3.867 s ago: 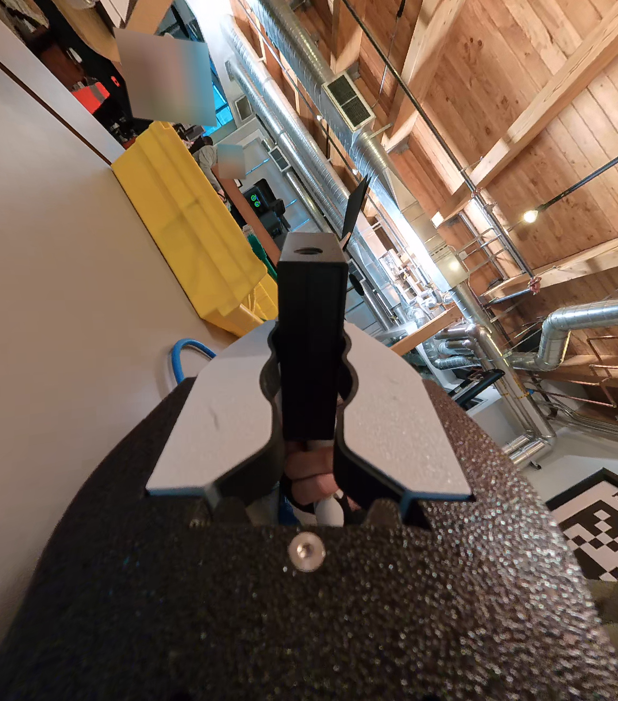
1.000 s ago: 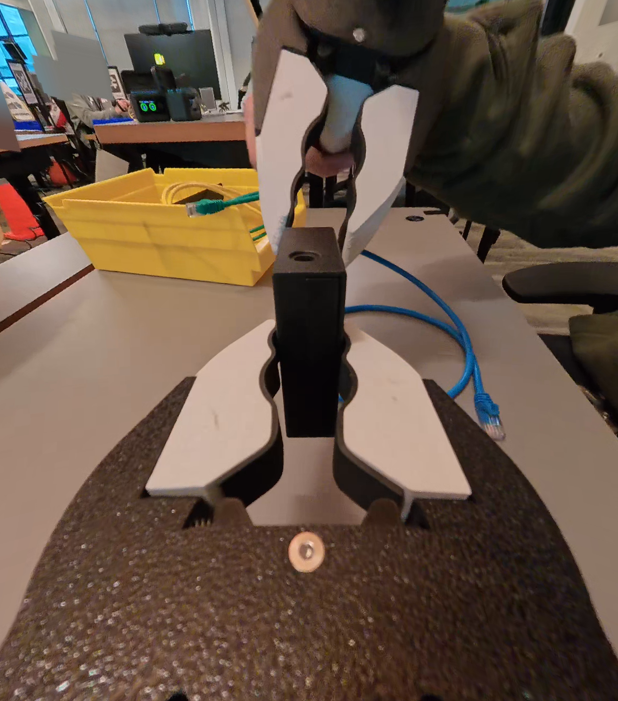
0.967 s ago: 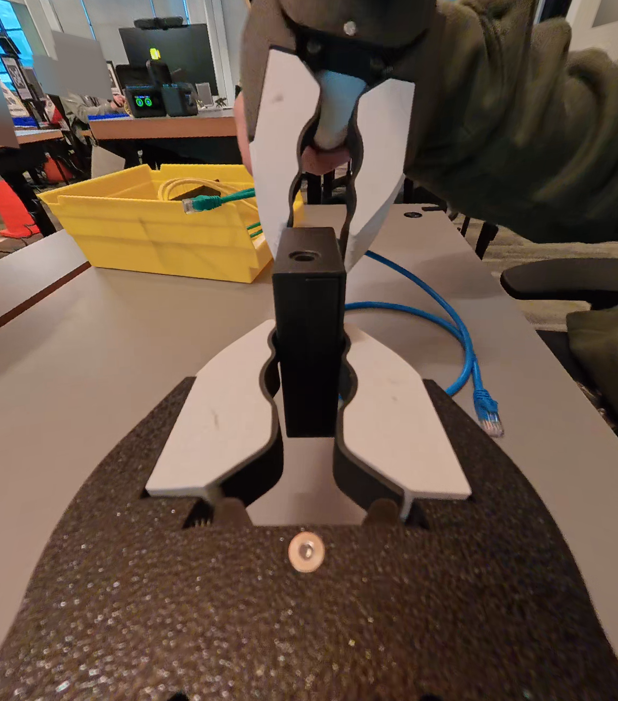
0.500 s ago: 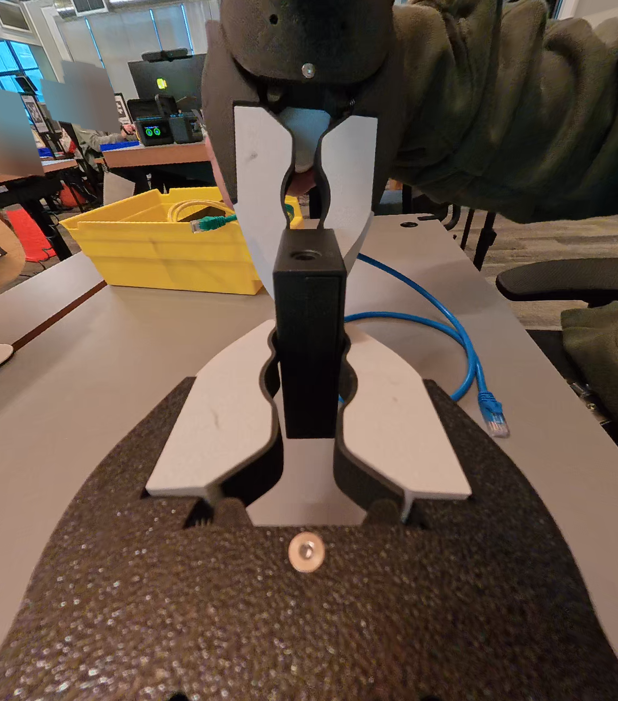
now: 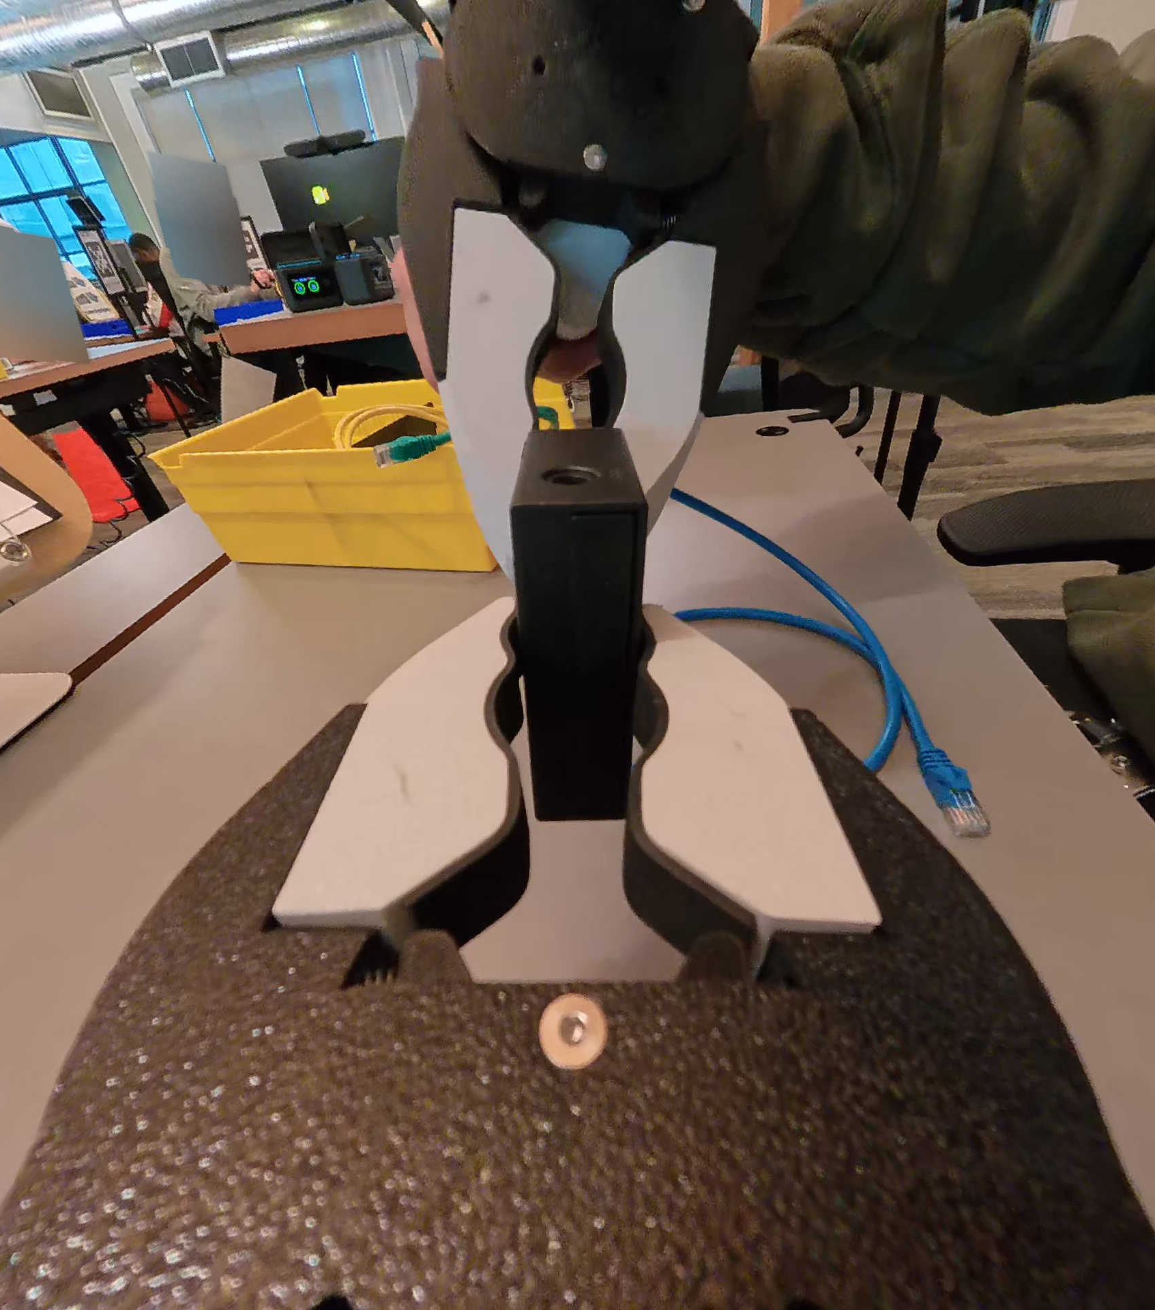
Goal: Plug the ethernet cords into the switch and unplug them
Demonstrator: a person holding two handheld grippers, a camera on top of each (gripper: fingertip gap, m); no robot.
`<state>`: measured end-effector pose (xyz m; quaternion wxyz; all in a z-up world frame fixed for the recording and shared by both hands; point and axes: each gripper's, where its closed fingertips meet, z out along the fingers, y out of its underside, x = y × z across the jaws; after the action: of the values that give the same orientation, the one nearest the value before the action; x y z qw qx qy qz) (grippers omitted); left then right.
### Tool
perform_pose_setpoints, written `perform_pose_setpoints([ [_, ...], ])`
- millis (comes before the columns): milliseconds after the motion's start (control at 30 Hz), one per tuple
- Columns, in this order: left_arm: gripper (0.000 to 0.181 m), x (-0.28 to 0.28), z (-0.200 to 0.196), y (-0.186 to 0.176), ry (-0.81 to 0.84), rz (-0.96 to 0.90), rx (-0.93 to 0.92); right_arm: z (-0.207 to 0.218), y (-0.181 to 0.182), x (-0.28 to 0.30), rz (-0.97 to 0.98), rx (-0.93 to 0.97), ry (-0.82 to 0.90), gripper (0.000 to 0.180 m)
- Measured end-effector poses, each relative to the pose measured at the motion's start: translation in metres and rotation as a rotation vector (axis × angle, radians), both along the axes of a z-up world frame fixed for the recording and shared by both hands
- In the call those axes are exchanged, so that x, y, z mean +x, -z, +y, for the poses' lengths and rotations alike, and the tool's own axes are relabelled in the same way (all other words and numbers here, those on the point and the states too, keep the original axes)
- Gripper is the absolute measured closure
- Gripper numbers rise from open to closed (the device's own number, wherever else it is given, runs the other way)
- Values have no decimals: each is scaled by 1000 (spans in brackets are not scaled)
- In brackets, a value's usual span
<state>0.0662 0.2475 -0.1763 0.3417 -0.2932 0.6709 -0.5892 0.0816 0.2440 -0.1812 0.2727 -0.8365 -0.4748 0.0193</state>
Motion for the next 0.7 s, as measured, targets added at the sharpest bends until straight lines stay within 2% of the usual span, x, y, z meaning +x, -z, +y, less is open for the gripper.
perform_pose_setpoints([
  [133,154,1,-1,0,1,-3,2,-2,7,1,-16,-40,-2,164],
  [533,154,0,2,-5,-12,-30,-21,5,-2,-1,-59,29,-16,161],
  [700,154,0,1,-2,-15,-24,5,1,1,-1,-64,-19,-16,164],
])
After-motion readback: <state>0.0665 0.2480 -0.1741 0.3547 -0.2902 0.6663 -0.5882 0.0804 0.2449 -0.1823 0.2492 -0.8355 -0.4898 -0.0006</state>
